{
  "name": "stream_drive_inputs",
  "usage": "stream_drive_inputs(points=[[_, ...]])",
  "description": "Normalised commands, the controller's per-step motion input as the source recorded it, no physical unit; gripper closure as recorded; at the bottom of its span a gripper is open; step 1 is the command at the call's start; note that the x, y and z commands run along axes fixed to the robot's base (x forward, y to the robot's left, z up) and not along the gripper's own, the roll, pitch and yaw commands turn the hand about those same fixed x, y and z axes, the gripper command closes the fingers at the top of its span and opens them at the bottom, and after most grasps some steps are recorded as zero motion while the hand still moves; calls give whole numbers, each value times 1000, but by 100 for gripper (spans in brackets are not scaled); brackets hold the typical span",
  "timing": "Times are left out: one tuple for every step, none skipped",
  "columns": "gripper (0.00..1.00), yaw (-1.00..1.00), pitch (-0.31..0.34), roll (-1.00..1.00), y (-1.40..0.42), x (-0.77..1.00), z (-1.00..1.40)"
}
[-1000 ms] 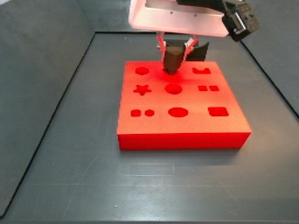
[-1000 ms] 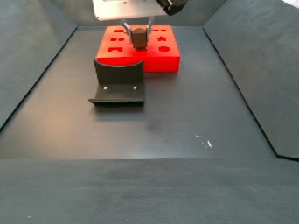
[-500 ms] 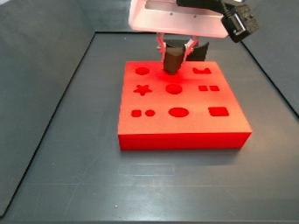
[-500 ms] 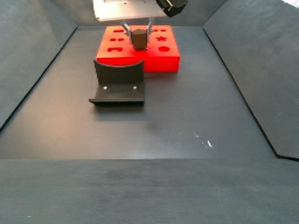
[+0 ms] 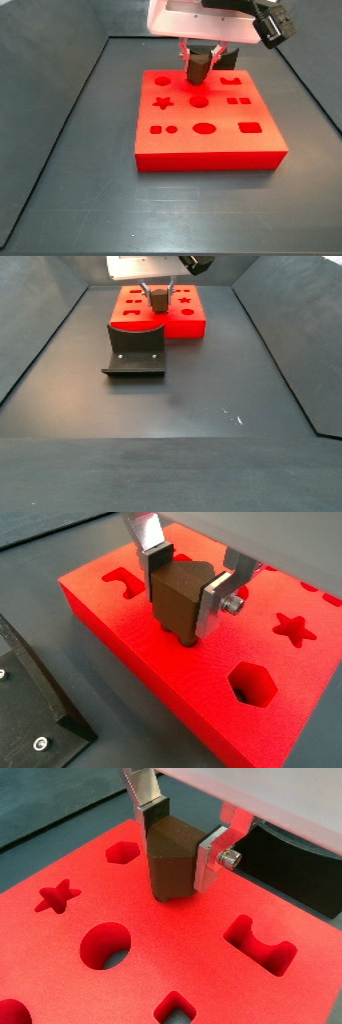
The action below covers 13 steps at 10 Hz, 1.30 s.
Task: Insert the 3 prong object.
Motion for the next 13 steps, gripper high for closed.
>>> stream_drive_inputs(points=[[100,89,-314,221,-271,0,-463],[100,60,-309,240,-289,0,-463],[100,26,-296,137,0,-49,-600],[100,0,-284,141,0,-46,-623],[100,77,-191,44,57,6,-817],[100,149,-33,-114,203,71,-966],[100,111,0,-96,209,0,-1000],[100,66,31,-84,200,71,-974],[100,0,114,-81,26,0,-866],[100,0,131,0,0,0,-963],[100,0,126,9,-17,0,-954],[100,0,130,34,-40,0,-926],[100,31,84,104,-123,0,-969]])
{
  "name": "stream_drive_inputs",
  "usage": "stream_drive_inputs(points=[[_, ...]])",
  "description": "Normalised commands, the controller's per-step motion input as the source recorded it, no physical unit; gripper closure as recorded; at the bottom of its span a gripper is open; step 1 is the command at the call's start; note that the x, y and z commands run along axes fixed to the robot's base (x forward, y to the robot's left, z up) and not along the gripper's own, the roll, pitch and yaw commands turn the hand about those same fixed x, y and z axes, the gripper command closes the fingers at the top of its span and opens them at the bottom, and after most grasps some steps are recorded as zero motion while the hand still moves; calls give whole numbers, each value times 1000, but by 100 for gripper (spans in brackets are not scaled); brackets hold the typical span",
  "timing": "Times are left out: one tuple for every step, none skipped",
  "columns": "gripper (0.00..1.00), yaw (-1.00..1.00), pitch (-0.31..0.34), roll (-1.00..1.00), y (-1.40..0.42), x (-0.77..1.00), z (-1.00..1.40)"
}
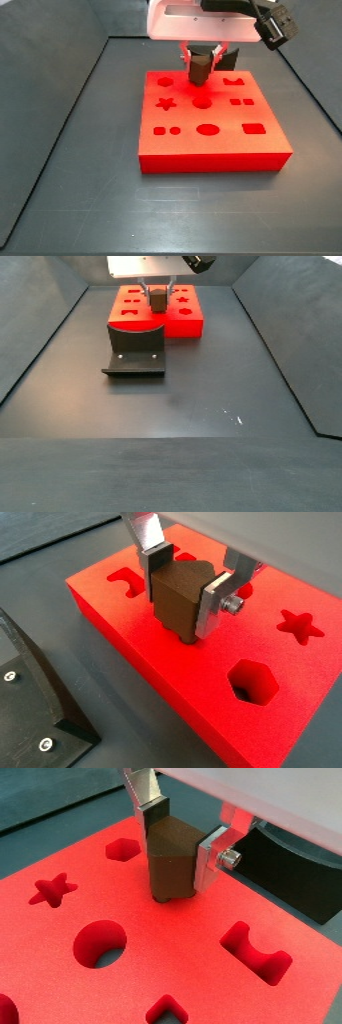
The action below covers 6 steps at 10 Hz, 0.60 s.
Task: Insert the 3 prong object.
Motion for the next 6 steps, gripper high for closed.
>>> stream_drive_inputs(points=[[100,40,50,-59,0,0,-977],[100,11,33,-179,0,0,-791],[100,0,37,-197,0,0,-760],[100,0,59,-204,29,9,-729],[100,9,91,-130,23,26,-343],[100,0,0,0,0,0,0]])
